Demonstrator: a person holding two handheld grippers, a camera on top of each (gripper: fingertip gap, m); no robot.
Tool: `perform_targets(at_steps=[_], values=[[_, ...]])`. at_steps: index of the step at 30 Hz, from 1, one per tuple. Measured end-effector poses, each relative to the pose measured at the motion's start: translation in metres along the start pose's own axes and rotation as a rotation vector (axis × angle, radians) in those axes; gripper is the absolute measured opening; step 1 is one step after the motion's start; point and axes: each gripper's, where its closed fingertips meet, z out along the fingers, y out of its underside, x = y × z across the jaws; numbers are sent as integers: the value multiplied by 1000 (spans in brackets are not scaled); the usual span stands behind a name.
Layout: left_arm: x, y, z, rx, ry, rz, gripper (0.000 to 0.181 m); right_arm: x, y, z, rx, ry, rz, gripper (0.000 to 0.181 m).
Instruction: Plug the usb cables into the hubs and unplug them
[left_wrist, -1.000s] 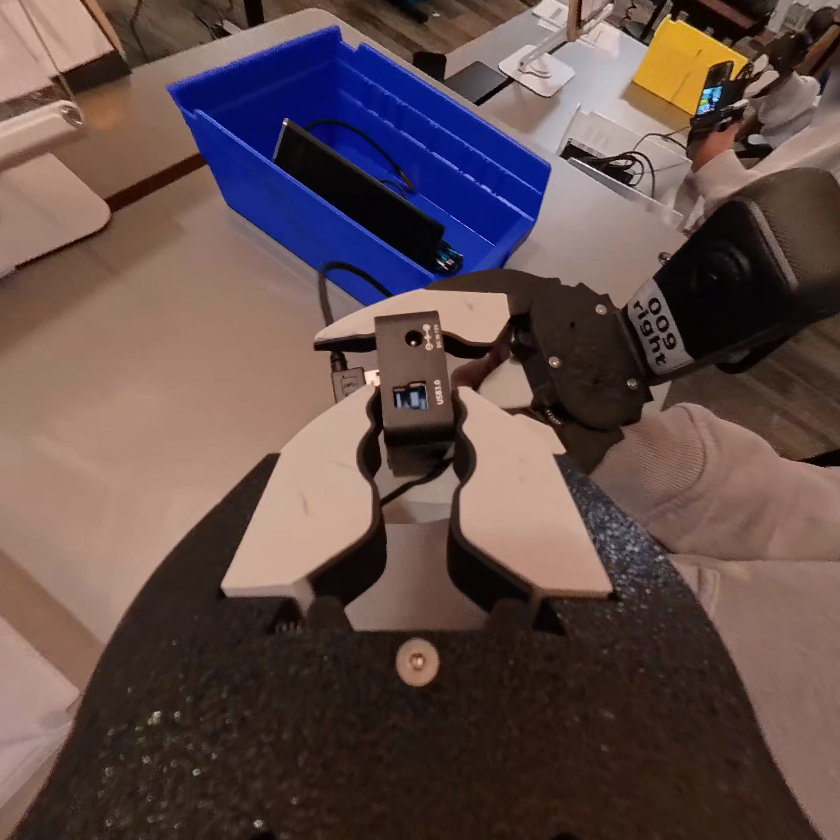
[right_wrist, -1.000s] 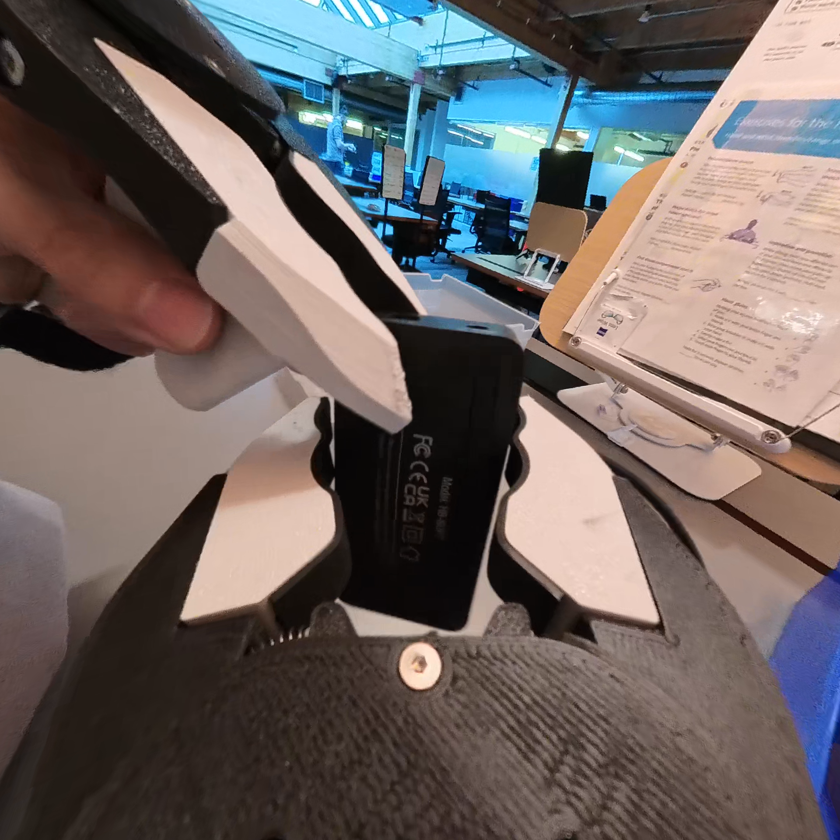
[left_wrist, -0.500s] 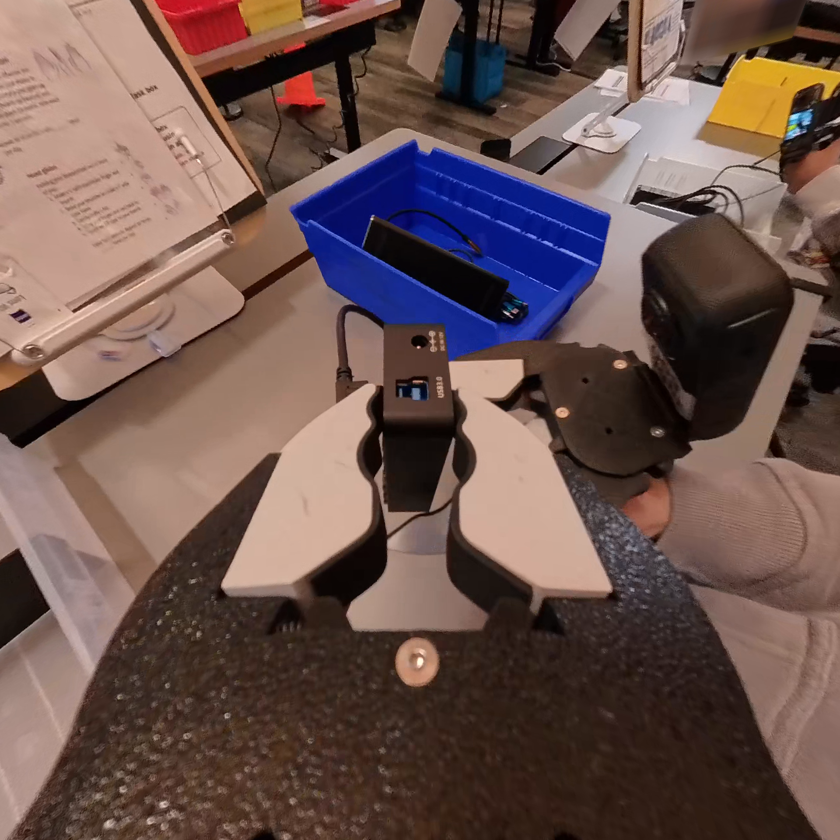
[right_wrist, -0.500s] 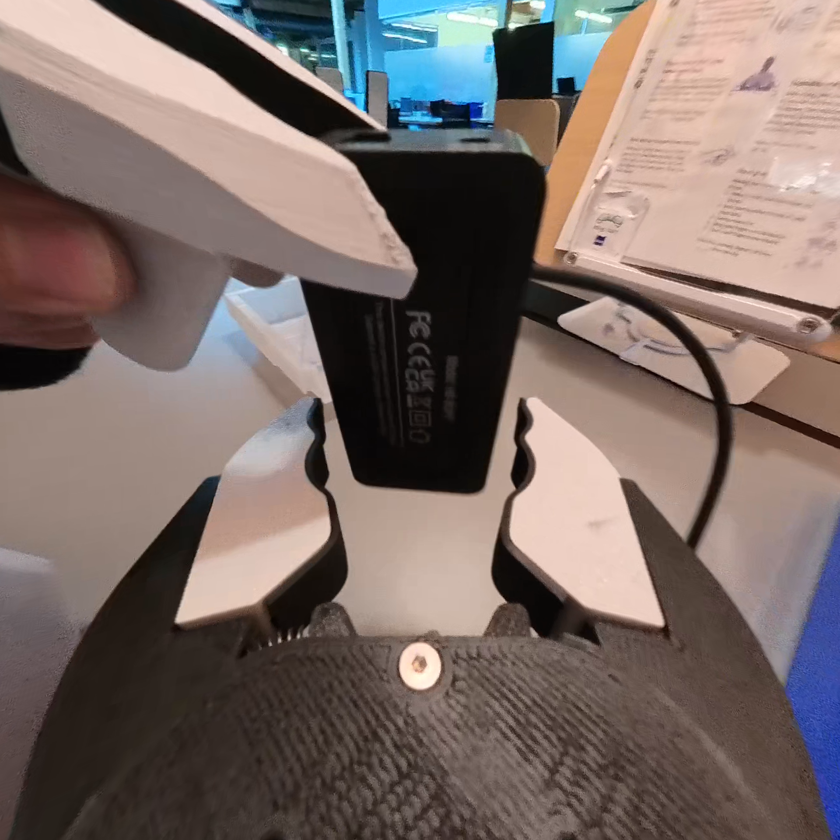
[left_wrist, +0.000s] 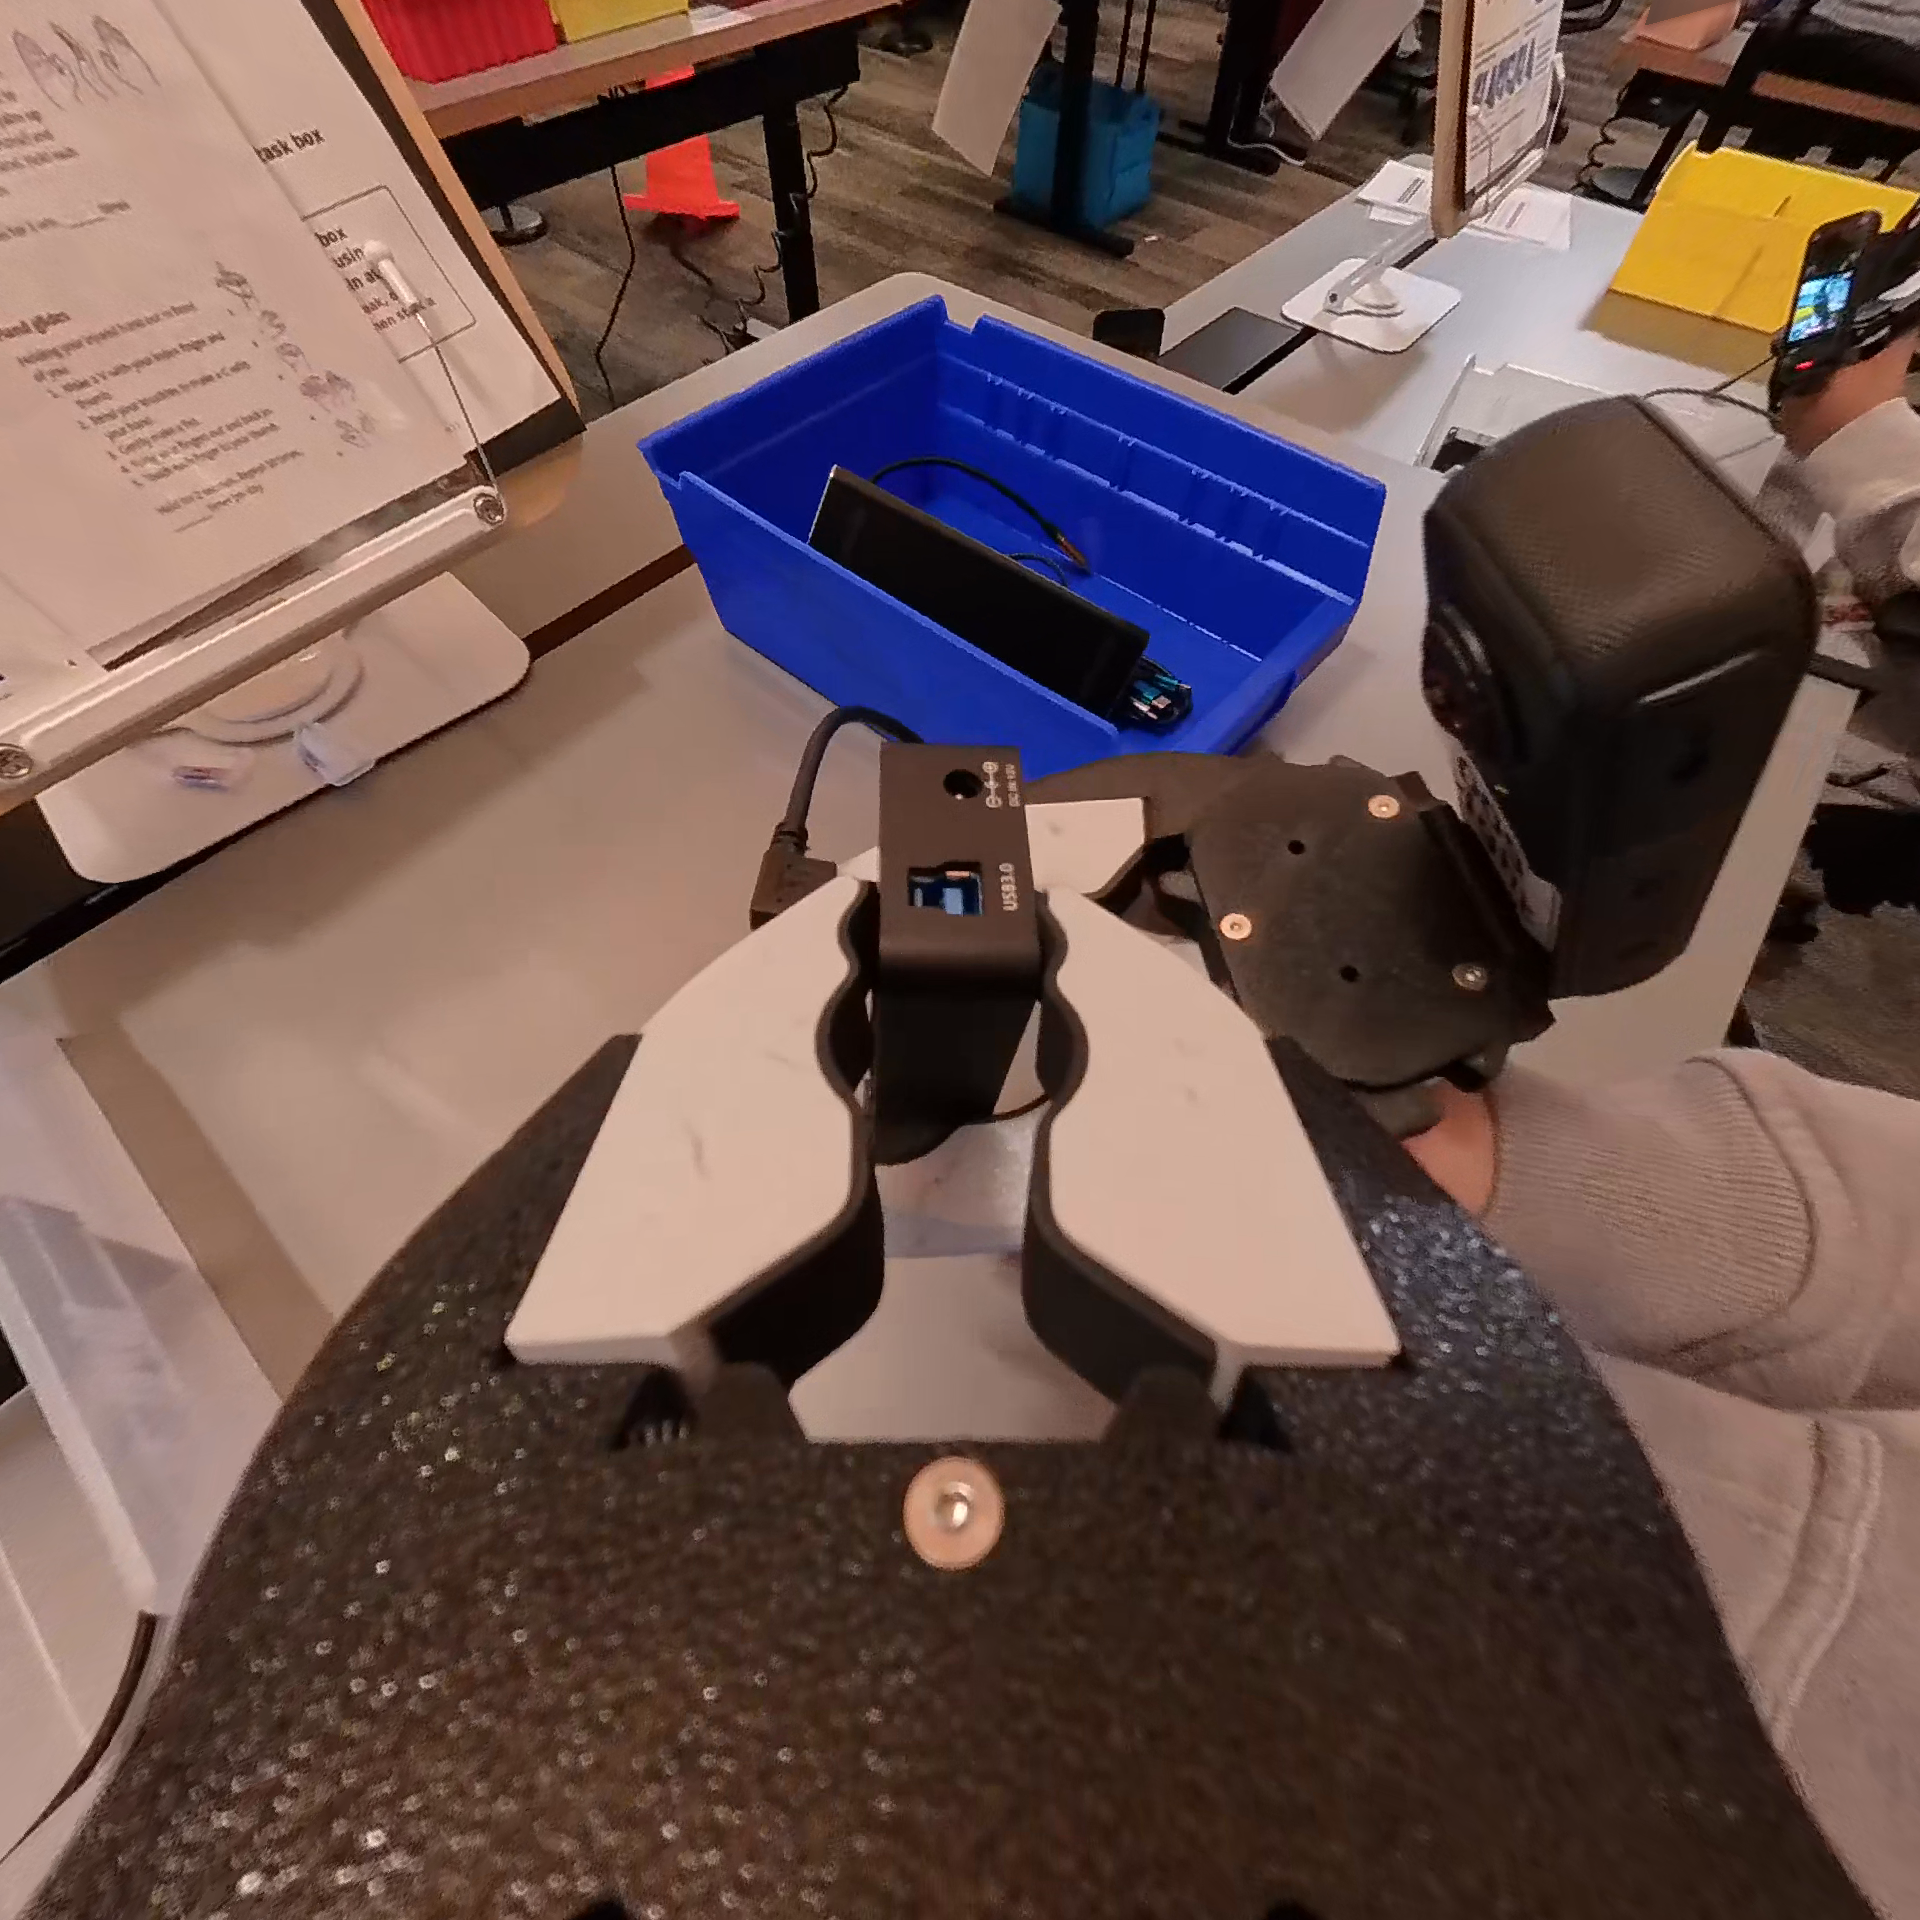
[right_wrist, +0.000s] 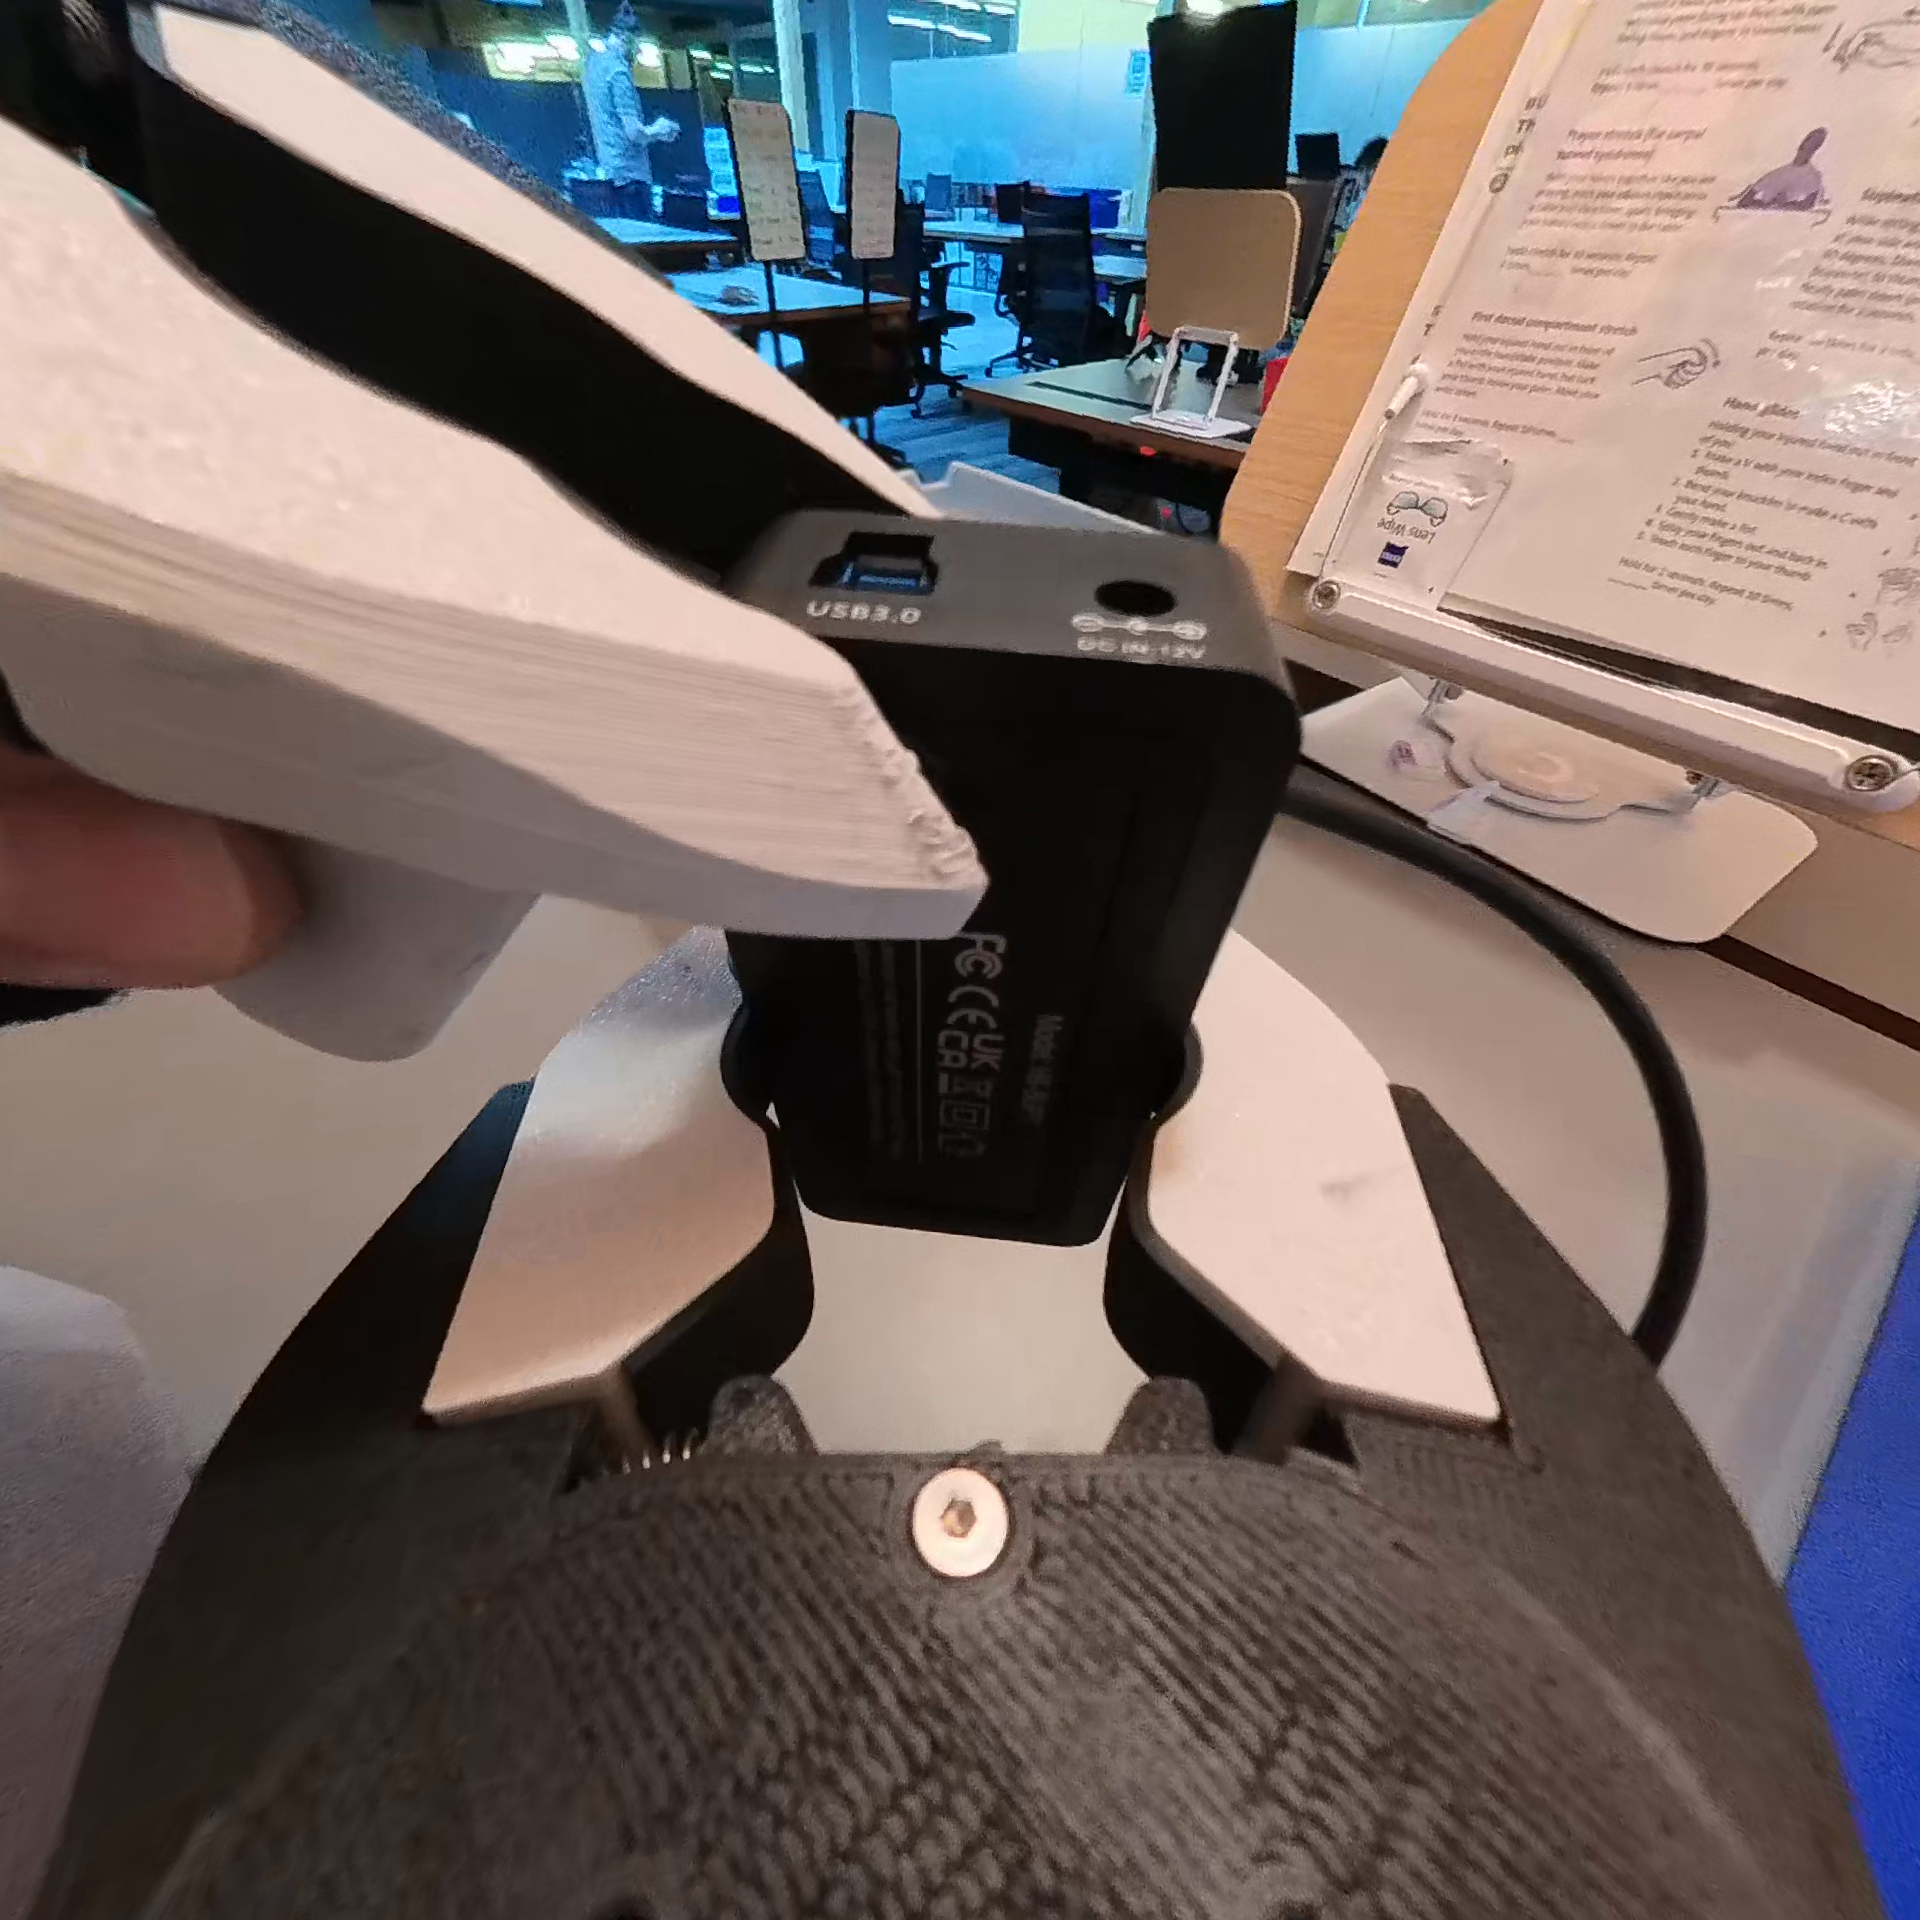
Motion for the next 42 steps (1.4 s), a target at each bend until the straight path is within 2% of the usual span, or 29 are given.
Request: perform_targets(at_steps=[4, 8, 11, 16, 18, 21, 25, 28, 33, 35, 39, 42], values=[[6, -4, -4, 21, 48, -33, 29, 1, -5, -6, 39, -40, -80, 71], [20, -11, -12, 33, 184, -92, 36, -7, -14, -16, 142, -153, -76, 71], [19, -20, -25, 49, 259, -139, 48, -11, -21, -27, 217, -224, -76, 71], [-6, -38, -47, 130, 378, -391, 48, -17, -29, -45, 308, -312, -65, 71], [-9, -27, -46, 42, 478, -544, 37, -17, -30, -48, 308, -309, -107, 71], [-2, -9, -41, -96, 648, -693, 33, -23, -25, -48, 252, -321, -211, 72], [4, 11, -34, -229, 730, -742, 35, -37, -19, -47, 193, -370, -328, 72], [14, 17, -34, -294, 802, -753, 37, -44, -16, -47, 177, -403, -348, 72], [19, 17, -30, -278, 844, -790, 9, -49, -6, -46, 111, -435, -344, 71], [19, 18, -29, -269, 860, -800, 8, -49, -4, -46, 98, -454, -311, 71], [24, 16, -28, -232, 924, -929, 8, -50, -5, -49, 123, -475, -270, 70], [26, 16, -25, -200, 918, -987, 8, -48, -3, -47, 109, -479, -247, 71]])
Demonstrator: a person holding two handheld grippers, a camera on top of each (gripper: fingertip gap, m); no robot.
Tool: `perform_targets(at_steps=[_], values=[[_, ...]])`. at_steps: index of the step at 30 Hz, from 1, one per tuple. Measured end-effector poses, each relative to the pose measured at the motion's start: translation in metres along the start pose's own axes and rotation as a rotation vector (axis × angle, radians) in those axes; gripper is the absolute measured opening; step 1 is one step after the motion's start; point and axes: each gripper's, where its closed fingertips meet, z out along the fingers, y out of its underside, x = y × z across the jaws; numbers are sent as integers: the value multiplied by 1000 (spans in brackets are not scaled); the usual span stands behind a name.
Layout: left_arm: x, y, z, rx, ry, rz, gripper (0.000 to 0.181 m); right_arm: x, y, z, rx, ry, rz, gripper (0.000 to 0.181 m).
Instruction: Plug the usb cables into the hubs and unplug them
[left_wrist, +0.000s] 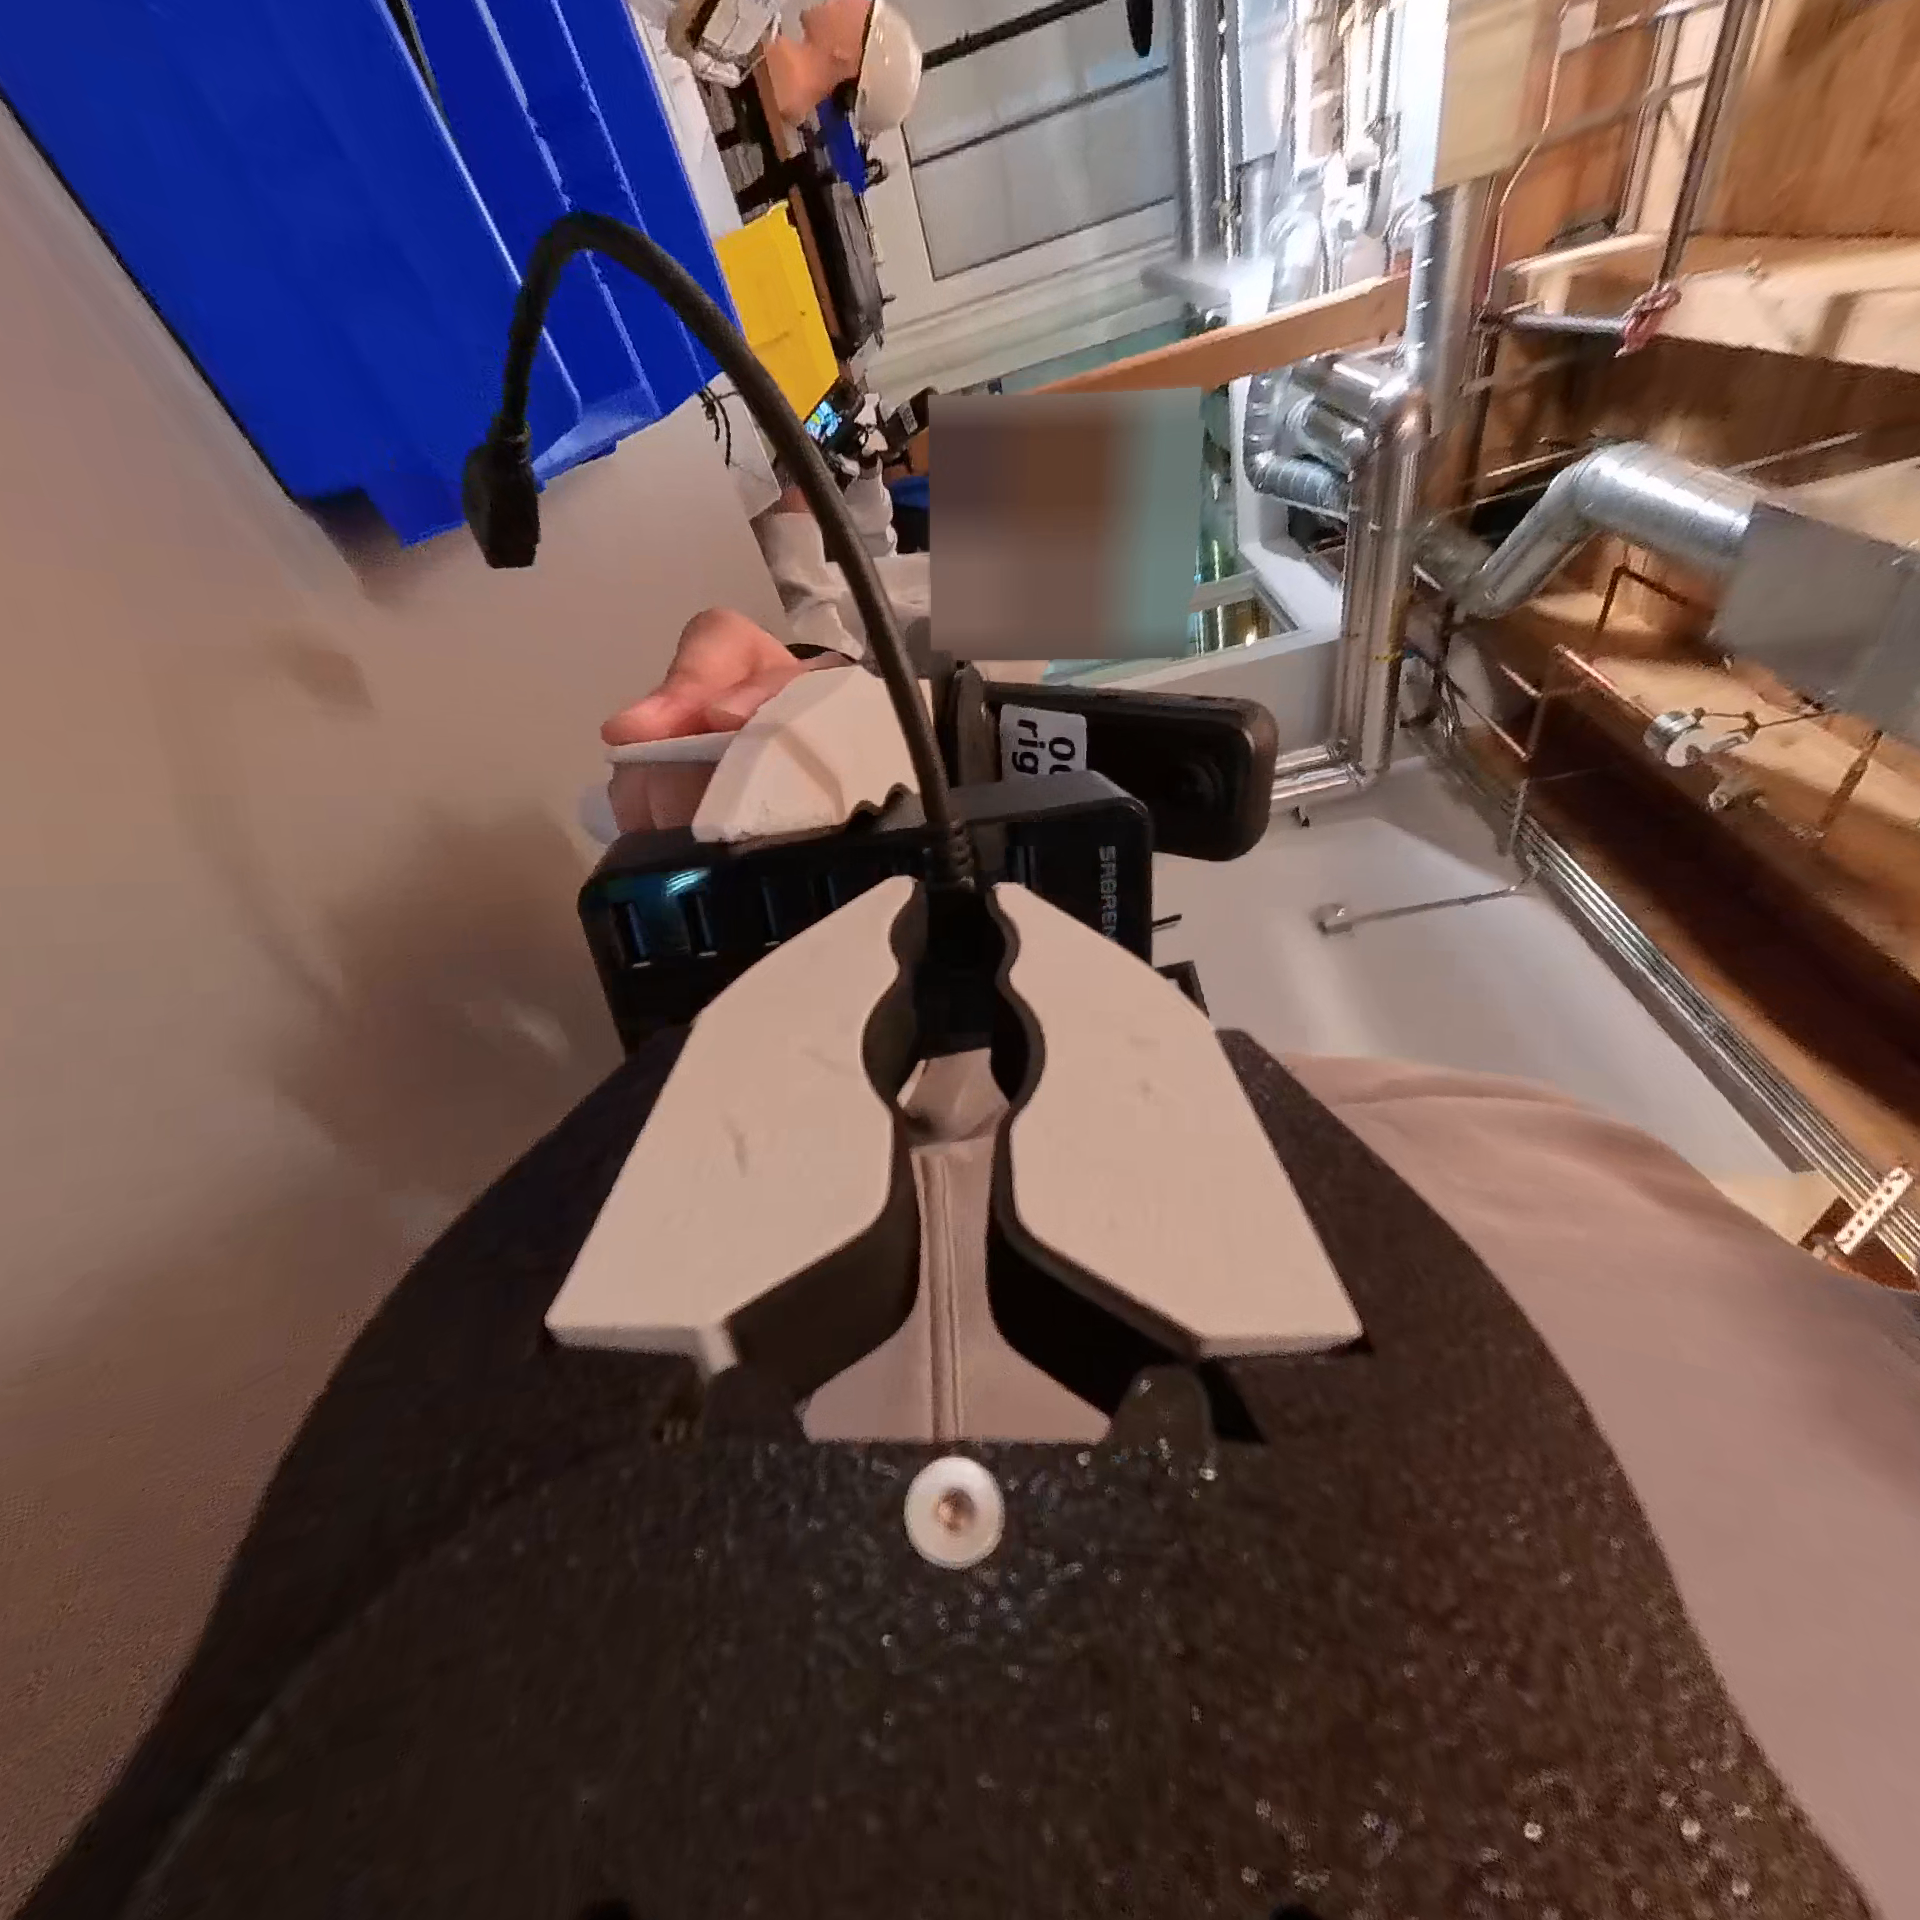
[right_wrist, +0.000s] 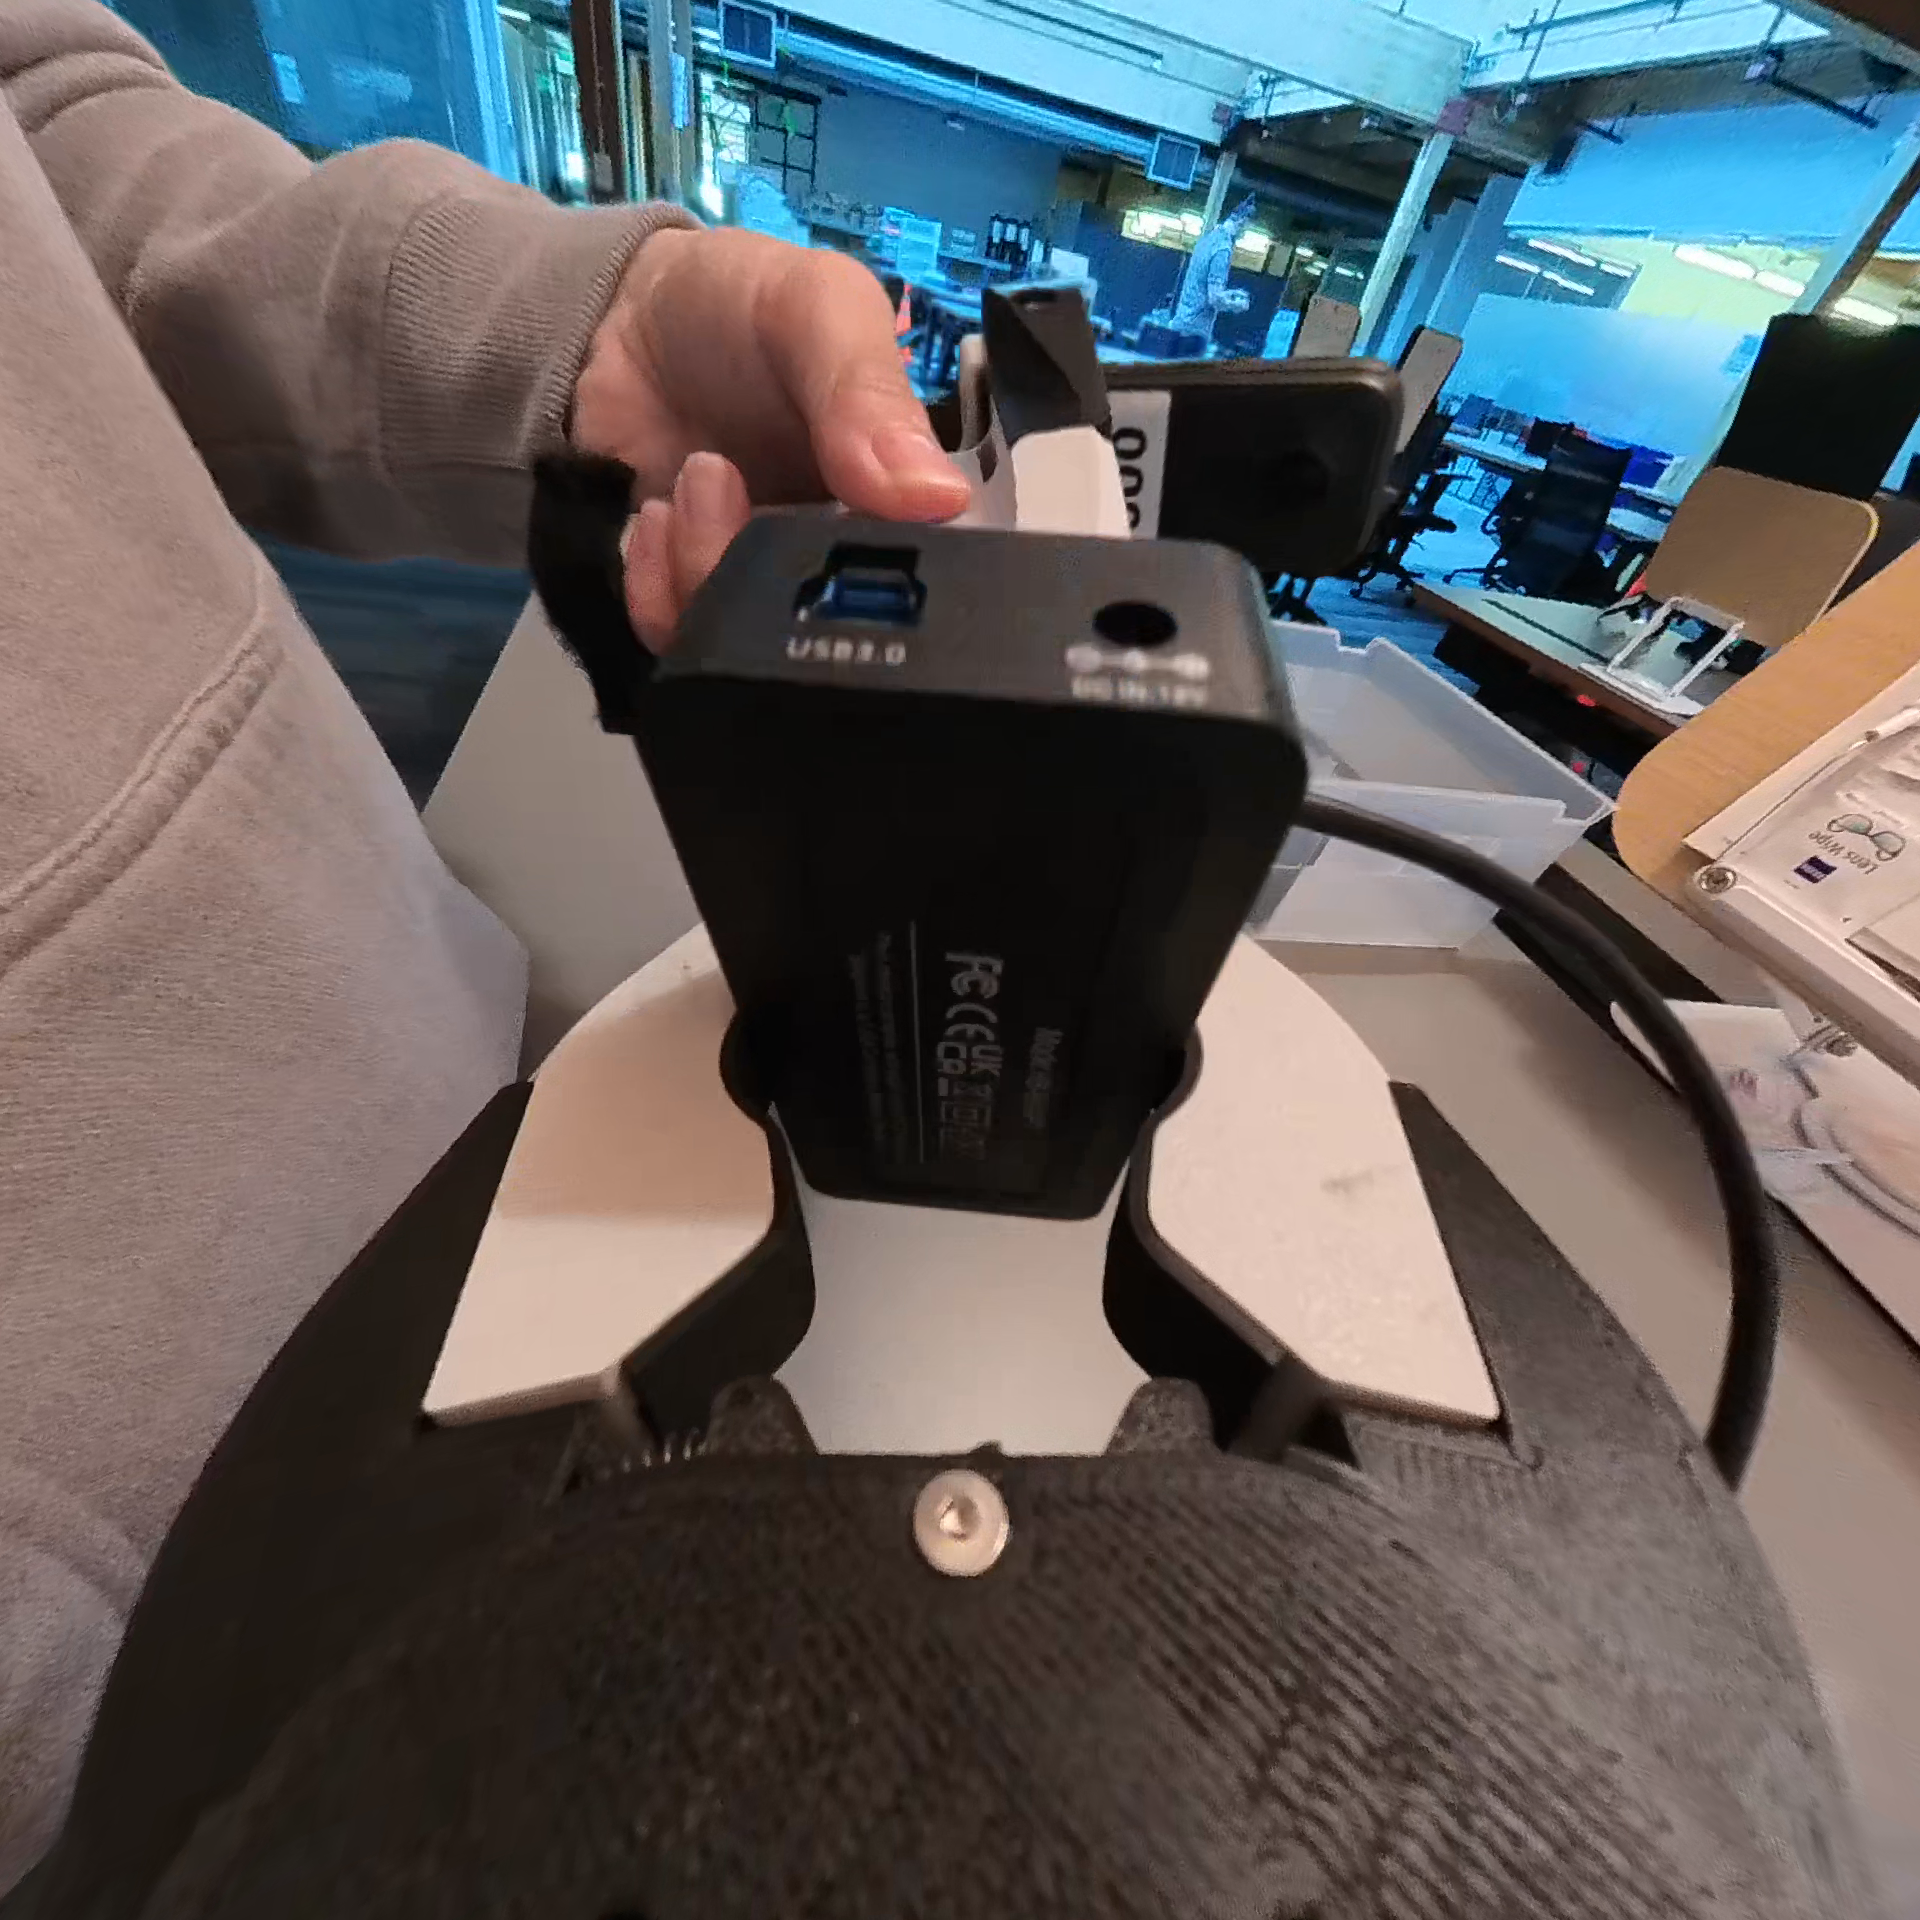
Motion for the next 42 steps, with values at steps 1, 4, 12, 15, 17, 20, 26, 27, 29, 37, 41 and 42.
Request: perform_targets(at_steps=[1, 4, 12, 15, 17, 20, 26, 27, 29, 37, 41, 42], values=[[-2, 0, 1, 9, -13, 8, 8, 1, 3, 1, -19, 7, -1, 72], [-7, 2, 0, -5, -98, 91, 8, -1, 10, 0, -81, -12, -4, 71], [-14, -3, -7, -46, -336, 259, 10, 4, 22, 7, -199, -2, -15, 71], [-17, -8, -11, -21, -320, 329, 13, 7, 22, 9, -195, 7, -15, 72], [-12, -10, -14, -5, -310, 392, 19, 10, 17, 9, -148, 30, 9, 71], [-9, -11, -19, -8, -387, 543, 30, 14, 12, 5, -90, 61, 48, 71], [37, -13, -7, 114, -558, 921, 55, 28, 18, 3, -133, 170, 64, 71], [37, -9, 0, 91, -596, 962, 56, 30, 18, 5, -130, 183, 70, 71], [28, -6, 9, 47, -679, 1007, 62, 29, 17, 10, -139, 177, 63, 71], [13, -13, 8, 108, -816, 1041, 28, 31, 23, 12, -219, 212, 33, 71], [1, -10, 4, 61, -935, 1076, 48, 33, 23, 14, -230, 228, 20, 71], [0, -10, 4, 63, -929, 1069, 45, 35, 19, 15, -217, 234, 19, 71]])
